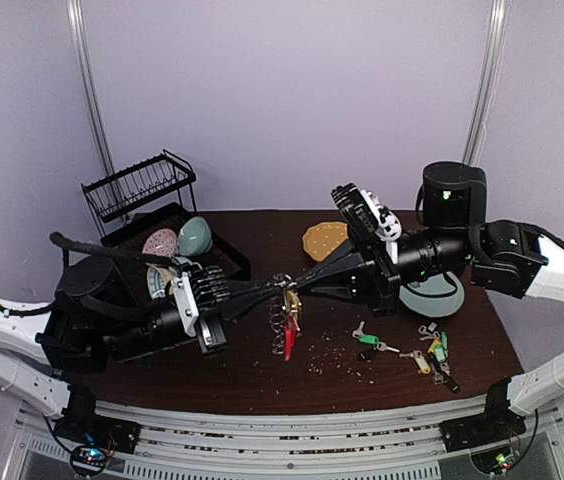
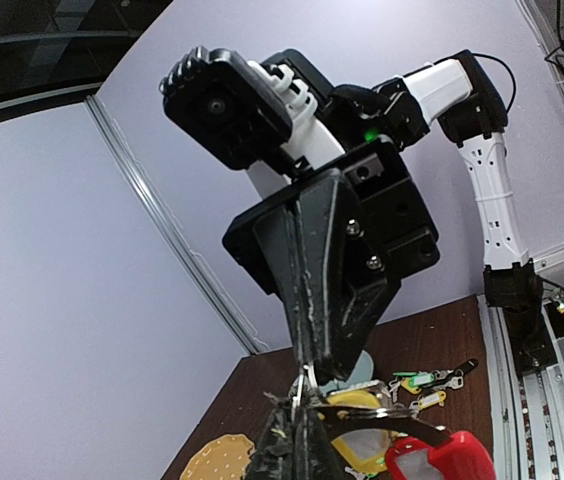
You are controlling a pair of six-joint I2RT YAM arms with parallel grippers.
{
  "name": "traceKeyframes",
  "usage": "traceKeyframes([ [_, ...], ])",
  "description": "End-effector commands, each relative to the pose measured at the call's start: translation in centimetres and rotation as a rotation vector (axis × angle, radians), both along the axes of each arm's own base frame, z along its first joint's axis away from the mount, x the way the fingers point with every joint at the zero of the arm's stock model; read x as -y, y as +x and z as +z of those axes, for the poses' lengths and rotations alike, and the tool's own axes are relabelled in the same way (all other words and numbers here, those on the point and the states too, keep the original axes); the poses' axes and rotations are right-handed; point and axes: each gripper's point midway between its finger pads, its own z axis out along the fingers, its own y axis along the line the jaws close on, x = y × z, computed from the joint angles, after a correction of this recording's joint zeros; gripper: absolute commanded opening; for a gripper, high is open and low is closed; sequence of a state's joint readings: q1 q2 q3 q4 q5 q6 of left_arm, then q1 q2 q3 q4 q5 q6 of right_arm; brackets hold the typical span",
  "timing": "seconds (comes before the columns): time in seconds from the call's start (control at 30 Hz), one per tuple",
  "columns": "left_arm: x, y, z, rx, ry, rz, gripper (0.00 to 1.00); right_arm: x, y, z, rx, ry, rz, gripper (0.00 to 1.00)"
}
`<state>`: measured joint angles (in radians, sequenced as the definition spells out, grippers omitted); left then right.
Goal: Put the keys on the keyring
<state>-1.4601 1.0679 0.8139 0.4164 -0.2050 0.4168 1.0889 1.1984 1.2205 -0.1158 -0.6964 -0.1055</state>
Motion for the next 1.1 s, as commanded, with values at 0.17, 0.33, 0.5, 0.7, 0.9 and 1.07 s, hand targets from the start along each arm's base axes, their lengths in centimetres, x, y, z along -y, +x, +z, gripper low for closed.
traceKeyframes([
  [0.17, -0.3, 0.0, 2.5, 0.012, -0.056, -0.007, 0.00, 0.6, -0.6, 2.4, 0.031, 0.074, 0.009, 0.00],
  [0.33, -0.5, -0.2, 2.6, 0.015, -0.065, -0.016, 0.00, 0.4, -0.2, 1.9, 0.030, 0.056, -0.013, 0.00],
  [0.5, -0.6, -0.5, 2.7, 0.021, -0.075, -0.032, 0.00, 0.3, 0.1, 1.5, 0.032, 0.042, -0.029, 0.00],
  [0.7, -0.4, -1.6, 2.5, 0.047, -0.073, -0.091, 0.00, 0.3, 0.6, 1.1, 0.037, 0.029, -0.047, 0.00],
  [0.9, -0.6, -2.7, 2.3, 0.080, -0.071, -0.148, 0.00, 0.3, 0.3, 1.1, 0.030, 0.025, -0.032, 0.00],
  [1.07, -1.2, -3.3, 2.7, 0.120, -0.112, -0.174, 0.00, -0.1, 0.1, 0.3, 0.017, -0.001, -0.006, 0.00],
])
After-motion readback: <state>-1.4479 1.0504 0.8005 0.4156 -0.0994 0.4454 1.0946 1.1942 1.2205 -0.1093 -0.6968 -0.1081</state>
